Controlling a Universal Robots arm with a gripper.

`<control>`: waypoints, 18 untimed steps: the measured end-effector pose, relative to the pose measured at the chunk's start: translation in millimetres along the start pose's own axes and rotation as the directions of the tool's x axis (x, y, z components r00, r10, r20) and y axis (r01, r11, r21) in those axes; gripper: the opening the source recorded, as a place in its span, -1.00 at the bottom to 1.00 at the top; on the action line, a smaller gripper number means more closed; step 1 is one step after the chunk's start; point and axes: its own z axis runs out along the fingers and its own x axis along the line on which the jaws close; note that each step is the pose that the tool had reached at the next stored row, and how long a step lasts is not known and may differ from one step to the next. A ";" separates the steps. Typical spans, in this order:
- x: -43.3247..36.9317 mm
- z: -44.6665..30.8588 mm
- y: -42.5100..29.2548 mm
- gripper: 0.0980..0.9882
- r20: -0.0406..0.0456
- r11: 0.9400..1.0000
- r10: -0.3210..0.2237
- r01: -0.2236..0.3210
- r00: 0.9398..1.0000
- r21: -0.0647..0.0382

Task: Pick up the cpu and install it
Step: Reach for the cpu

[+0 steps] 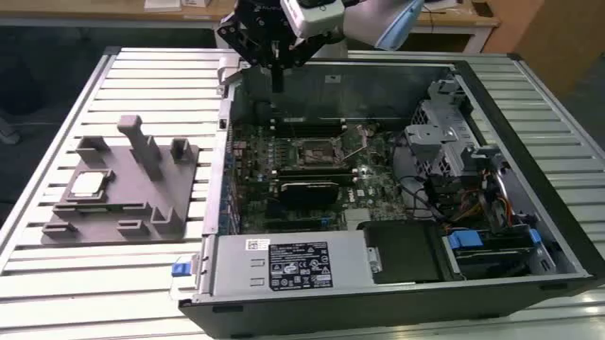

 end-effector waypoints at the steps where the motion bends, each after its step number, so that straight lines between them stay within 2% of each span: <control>1: 0.0 0.0 0.0 -0.98 0.000 1.000 0.000 0.000 1.000 0.000; 18: 4.8 -0.1 -0.4 -0.98 0.000 1.000 0.000 0.000 1.000 0.000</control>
